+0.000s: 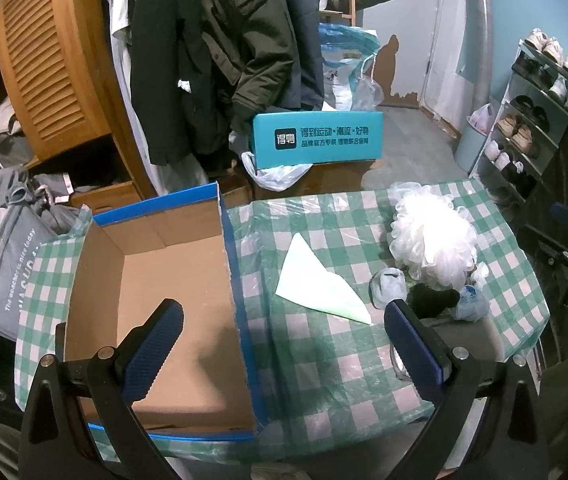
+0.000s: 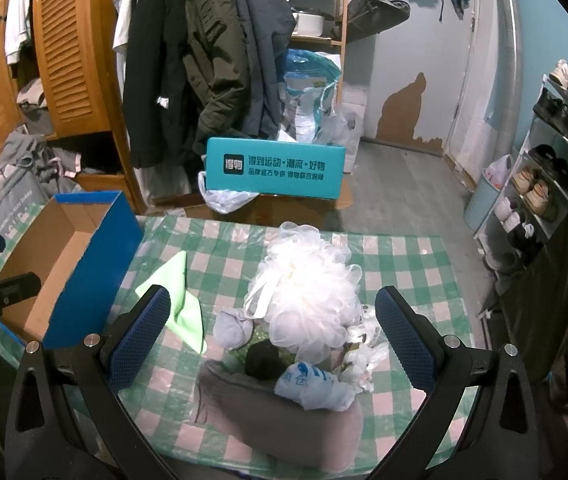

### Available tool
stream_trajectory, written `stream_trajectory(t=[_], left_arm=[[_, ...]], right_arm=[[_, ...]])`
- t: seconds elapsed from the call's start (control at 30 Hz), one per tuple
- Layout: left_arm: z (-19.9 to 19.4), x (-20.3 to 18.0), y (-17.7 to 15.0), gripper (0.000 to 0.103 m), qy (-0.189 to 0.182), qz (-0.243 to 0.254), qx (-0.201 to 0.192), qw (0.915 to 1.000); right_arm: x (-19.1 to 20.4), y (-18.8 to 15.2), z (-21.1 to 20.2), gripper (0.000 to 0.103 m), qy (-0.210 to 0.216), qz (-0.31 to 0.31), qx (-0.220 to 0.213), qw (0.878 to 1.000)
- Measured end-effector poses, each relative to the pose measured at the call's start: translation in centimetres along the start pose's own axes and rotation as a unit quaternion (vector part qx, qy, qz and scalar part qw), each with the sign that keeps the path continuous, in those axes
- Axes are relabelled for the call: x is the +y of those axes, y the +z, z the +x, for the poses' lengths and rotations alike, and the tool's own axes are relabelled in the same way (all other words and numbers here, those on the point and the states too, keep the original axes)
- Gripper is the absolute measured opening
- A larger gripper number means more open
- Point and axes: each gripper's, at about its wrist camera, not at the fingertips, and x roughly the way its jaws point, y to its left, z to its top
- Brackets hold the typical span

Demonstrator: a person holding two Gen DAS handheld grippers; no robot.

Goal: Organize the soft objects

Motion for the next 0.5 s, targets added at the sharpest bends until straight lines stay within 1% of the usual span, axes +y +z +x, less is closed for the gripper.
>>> stream_trajectory(t=[0.5], left_arm=[[0.02, -0.04, 0.04, 0.102, 0.001, 0.000, 0.003, 1.0000]], right_arm=[[-0.10, 0.00, 0.00, 0.101, 0.000, 0.000, 0.001, 1.000]])
